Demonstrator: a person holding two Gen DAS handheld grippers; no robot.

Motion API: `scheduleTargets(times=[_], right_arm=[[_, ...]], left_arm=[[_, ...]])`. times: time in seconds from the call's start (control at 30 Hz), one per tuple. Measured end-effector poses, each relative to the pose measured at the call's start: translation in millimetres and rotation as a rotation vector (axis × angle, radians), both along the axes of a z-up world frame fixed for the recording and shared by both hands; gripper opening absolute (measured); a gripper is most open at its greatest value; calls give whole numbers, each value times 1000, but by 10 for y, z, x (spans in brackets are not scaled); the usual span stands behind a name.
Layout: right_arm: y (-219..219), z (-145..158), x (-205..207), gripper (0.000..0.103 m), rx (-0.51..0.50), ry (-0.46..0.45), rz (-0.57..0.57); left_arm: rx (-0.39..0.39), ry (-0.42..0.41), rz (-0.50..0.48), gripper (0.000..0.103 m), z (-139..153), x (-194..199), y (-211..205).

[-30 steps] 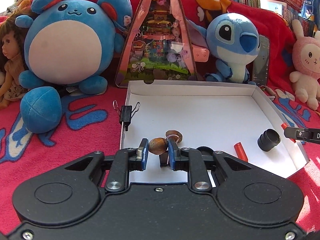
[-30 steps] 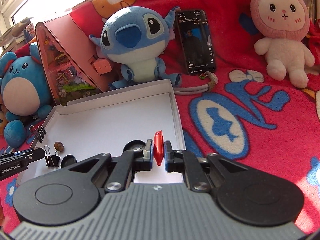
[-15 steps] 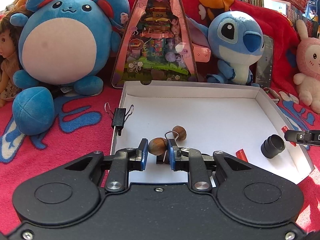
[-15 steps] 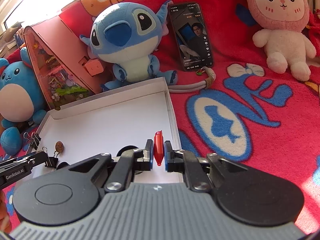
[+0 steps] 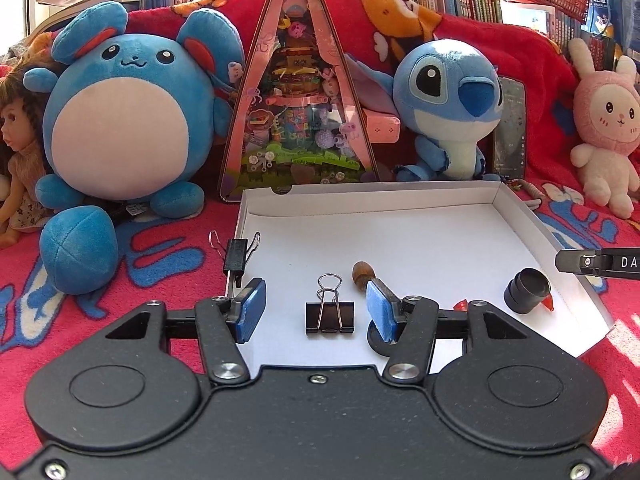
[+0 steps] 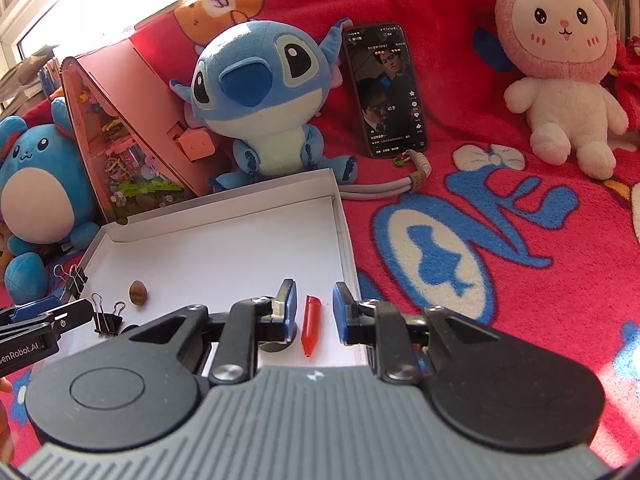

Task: Organize rigid objects
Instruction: 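Open the left tool releasing the acorn while the right tool releases the marker, then withdraw both tools from the box toward the remaining objects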

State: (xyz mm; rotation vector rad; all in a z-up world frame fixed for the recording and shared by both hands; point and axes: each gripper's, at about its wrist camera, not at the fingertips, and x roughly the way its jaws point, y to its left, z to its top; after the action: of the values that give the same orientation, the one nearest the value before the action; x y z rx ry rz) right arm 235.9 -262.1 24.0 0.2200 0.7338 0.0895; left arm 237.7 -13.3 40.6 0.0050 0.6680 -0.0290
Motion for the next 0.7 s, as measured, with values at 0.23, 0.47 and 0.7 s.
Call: scheduleTargets(times=[0.23,0.47,0.7], right_arm=[[54,74,-129,50,-30,-33,32],[123,144,-313,62,-76,-78,70],[184,233,-580,78,-120,-134,116]], left_arm=[[-2,-12,-19,66,61,-169,-1],[-22,-30,-55,72,133,-410,3],[-39,-41,-99,79,168,-707,9]])
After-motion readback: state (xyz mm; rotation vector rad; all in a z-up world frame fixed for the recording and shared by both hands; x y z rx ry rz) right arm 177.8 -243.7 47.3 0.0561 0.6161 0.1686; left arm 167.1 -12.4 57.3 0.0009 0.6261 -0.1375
